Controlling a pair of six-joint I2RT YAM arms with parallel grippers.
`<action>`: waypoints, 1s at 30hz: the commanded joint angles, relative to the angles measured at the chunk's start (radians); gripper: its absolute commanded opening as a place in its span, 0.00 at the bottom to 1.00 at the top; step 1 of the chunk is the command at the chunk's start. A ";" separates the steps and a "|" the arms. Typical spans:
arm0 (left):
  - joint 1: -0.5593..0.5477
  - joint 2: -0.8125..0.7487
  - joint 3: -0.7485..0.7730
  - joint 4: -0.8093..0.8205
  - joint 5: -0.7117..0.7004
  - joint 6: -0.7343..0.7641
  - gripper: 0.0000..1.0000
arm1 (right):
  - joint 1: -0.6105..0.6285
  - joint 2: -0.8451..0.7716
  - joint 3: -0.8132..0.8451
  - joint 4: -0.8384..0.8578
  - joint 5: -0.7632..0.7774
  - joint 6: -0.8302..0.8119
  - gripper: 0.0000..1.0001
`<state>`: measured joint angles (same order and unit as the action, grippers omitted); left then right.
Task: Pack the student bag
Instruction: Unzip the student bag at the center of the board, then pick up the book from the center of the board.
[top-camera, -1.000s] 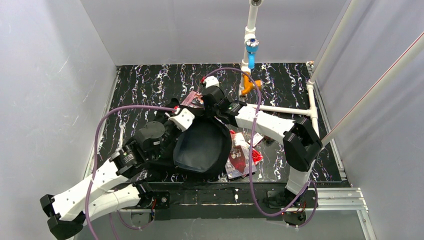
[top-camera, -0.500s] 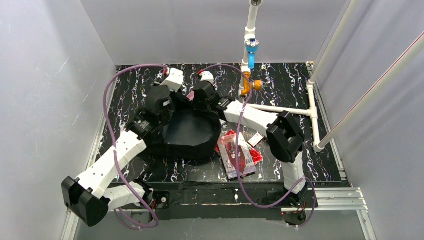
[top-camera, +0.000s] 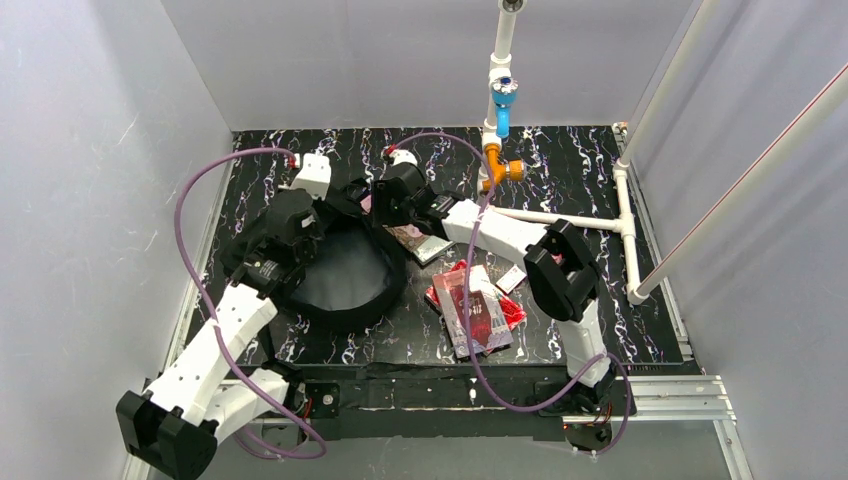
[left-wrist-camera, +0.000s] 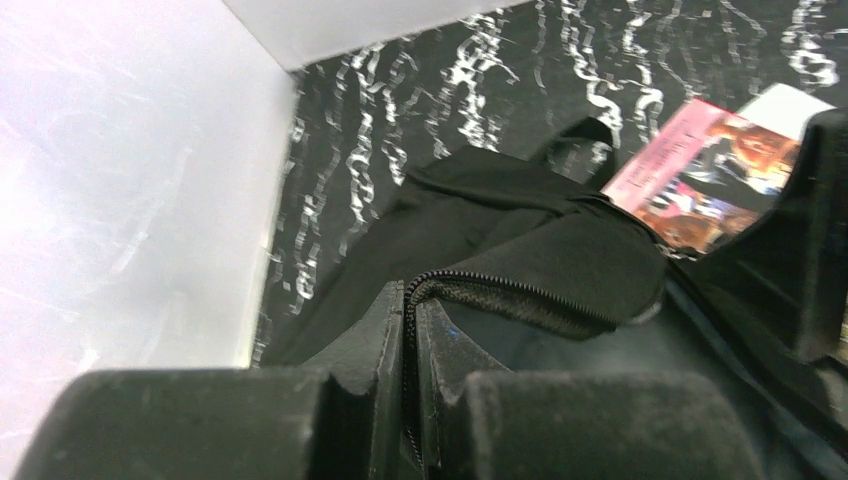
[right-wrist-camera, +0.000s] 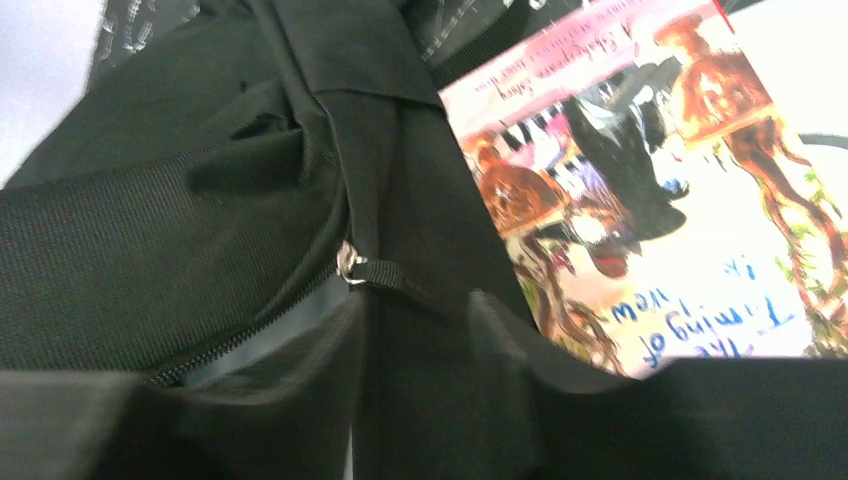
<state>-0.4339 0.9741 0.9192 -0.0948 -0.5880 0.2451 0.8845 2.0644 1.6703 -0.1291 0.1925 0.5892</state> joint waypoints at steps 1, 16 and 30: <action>0.006 -0.109 -0.045 -0.140 0.102 -0.211 0.00 | -0.018 -0.169 -0.065 -0.192 0.011 -0.160 0.73; 0.006 -0.165 -0.122 -0.256 0.571 -0.340 0.00 | 0.035 -1.095 -1.021 -0.098 -0.229 0.570 0.98; 0.007 -0.154 -0.197 -0.045 0.650 -0.280 0.00 | 0.236 -1.401 -1.350 -0.212 -0.004 1.031 0.98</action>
<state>-0.4328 0.9138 0.7937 -0.2577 0.0193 -0.0631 1.0657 0.6743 0.3981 -0.3962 0.1108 1.4540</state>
